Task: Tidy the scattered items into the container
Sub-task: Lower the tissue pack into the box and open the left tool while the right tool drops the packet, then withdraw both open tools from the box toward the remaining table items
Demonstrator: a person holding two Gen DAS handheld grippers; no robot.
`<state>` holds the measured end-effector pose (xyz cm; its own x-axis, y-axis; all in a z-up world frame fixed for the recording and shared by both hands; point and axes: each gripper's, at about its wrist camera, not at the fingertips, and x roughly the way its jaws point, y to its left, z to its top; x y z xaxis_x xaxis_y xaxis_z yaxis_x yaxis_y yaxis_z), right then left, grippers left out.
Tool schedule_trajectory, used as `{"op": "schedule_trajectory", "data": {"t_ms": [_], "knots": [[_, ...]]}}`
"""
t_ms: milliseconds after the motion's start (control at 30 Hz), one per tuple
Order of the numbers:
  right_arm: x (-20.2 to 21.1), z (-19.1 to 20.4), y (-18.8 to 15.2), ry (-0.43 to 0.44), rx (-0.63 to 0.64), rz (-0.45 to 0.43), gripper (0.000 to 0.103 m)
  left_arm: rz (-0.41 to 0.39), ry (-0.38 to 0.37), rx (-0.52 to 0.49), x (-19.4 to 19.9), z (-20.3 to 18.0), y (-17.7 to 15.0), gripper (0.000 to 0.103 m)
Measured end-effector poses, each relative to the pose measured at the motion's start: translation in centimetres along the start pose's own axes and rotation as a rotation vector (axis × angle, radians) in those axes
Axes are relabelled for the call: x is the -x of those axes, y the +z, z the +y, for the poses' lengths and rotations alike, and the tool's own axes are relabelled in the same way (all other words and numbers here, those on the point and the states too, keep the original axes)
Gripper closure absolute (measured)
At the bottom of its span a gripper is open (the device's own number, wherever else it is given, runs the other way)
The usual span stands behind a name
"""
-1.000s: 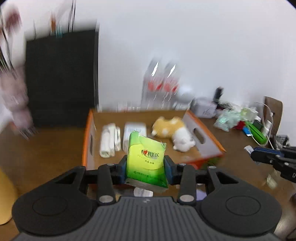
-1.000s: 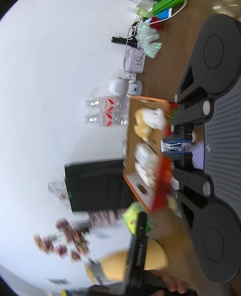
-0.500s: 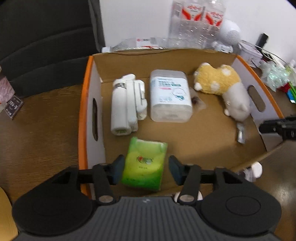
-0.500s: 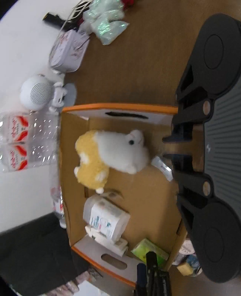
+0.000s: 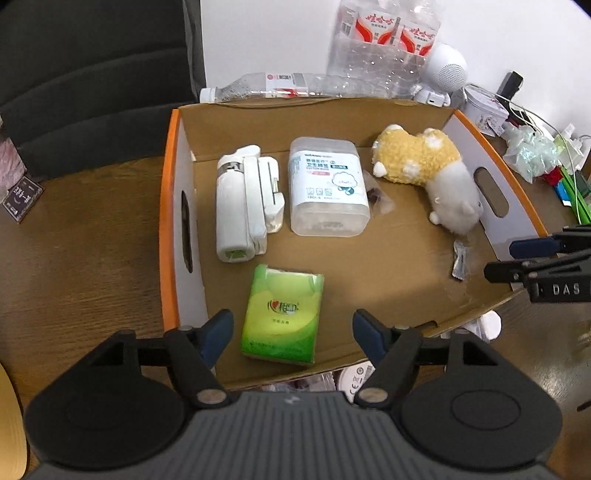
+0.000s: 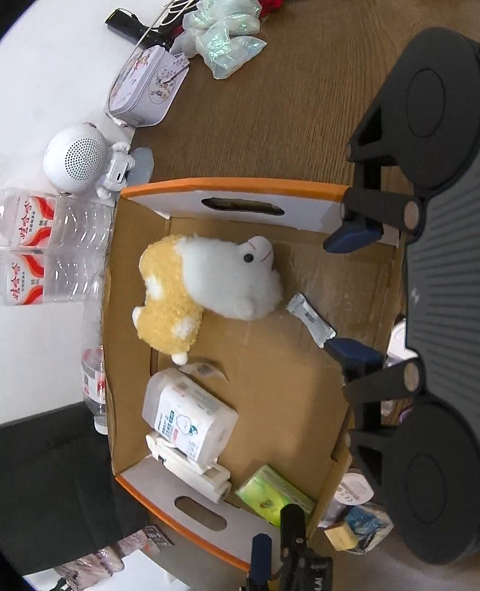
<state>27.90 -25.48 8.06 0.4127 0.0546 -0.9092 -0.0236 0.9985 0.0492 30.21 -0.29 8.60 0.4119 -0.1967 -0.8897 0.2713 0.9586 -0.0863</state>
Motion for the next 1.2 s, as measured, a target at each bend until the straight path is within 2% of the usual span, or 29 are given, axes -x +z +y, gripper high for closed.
{"op": "schedule_trajectory", "data": {"t_ms": [133, 200, 300, 367, 400, 433, 467, 533, 633, 733, 833, 900, 1033, 1200], "knots": [[0.0, 0.1, -0.1, -0.014, -0.001, -0.013, 0.051, -0.052, 0.051, -0.047, 1.1, -0.6, 0.0, 0.023], [0.1, 0.1, -0.2, -0.006, -0.014, -0.028, 0.046, -0.085, 0.069, -0.048, 2.1, -0.7, 0.0, 0.016], [0.7, 0.1, -0.3, -0.007, -0.047, -0.037, 0.043, -0.136, 0.084, -0.066, 3.9, -0.9, -0.4, 0.014], [1.8, 0.0, -0.4, 0.004, -0.08, -0.051, 0.042, -0.218, 0.128, -0.069, 6.1, -1.2, -1.5, 0.014], [2.8, 0.1, -0.6, 0.025, -0.088, -0.083, 0.041, -0.301, 0.144, -0.061, 7.6, -1.4, -2.6, 0.013], [4.1, 0.2, -1.2, 0.047, -0.087, -0.139, 0.041, -0.395, 0.143, -0.046, 9.1, -1.6, -4.0, 0.009], [5.5, 0.5, -2.2, 0.057, -0.078, -0.22, 0.04, -0.479, 0.131, -0.027, 10.4, -1.9, -5.7, 0.0], [8.2, 1.7, -5.7, 0.038, -0.037, -0.42, 0.02, -0.604, 0.117, 0.02, 12.0, -2.6, -9.5, 0.0], [10.3, 4.1, -12.8, -0.028, 0.042, -0.68, 0.01, -0.696, 0.151, 0.078, 12.1, -4.4, -15.0, 0.0], [10.7, 6.6, -18.6, -0.05, 0.162, -0.787, 0.0, -0.687, 0.171, 0.097, 11.0, -5.8, -19.6, 0.0], [10.4, 7.9, -23.1, -0.134, 0.215, -0.818, 0.0, -0.623, 0.155, 0.142, 10.1, -6.8, -23.7, 0.0], [10.0, 7.9, -25.2, -0.159, 0.195, -0.769, 0.0, -0.58, 0.131, 0.149, 9.9, -7.4, -25.9, 0.0], [9.0, 7.6, -28.1, -0.088, 0.149, -0.656, 0.0, -0.535, 0.137, 0.074, 9.6, -8.6, -28.0, 0.0], [8.2, 8.3, -30.3, -0.076, 0.102, -0.596, 0.0, -0.47, 0.146, 0.097, 8.8, -8.7, -29.6, 0.0]]}}
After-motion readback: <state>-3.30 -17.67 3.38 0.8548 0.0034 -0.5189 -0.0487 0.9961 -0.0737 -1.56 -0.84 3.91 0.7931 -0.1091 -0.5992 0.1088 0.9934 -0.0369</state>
